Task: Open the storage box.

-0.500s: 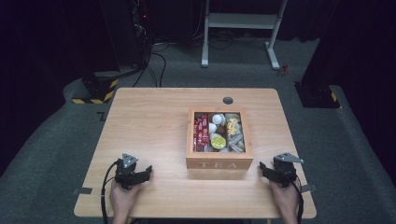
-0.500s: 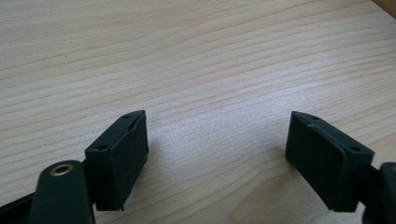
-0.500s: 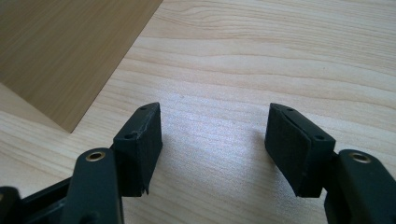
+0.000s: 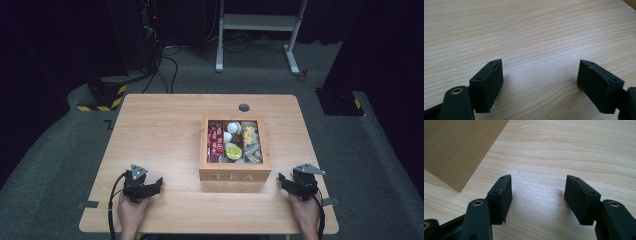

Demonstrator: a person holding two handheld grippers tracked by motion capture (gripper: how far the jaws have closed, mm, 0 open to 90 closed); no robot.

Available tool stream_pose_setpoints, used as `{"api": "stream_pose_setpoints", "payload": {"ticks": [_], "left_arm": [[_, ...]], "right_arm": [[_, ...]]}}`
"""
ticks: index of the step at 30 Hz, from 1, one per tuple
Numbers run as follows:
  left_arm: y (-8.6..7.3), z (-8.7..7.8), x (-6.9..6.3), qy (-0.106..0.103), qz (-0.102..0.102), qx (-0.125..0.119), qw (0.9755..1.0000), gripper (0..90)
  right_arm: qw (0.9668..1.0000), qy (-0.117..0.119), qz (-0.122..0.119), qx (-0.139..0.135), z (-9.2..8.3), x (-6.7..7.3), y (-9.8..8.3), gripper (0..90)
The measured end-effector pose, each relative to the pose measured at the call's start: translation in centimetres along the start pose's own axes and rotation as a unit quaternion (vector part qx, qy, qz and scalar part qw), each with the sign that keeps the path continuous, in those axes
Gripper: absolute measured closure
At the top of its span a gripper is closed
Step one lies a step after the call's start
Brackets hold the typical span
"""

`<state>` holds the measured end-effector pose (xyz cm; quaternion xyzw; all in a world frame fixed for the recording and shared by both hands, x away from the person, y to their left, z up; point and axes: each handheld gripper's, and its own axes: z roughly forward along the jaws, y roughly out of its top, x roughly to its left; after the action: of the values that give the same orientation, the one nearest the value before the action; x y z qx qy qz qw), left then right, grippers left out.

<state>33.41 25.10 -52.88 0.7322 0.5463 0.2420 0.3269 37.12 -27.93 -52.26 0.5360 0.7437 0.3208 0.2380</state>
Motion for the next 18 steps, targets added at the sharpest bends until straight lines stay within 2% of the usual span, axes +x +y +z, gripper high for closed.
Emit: {"api": "stream_pose_setpoints", "payload": {"ticks": [18], "left_arm": [[0.01, 0.00, 0.00, 0.000, 0.000, 0.000, 1.0000, 21.2]], "right_arm": [[1.0000, -0.003, 0.002, 0.002, -0.08, -0.03, 0.01, 40.5]]}}
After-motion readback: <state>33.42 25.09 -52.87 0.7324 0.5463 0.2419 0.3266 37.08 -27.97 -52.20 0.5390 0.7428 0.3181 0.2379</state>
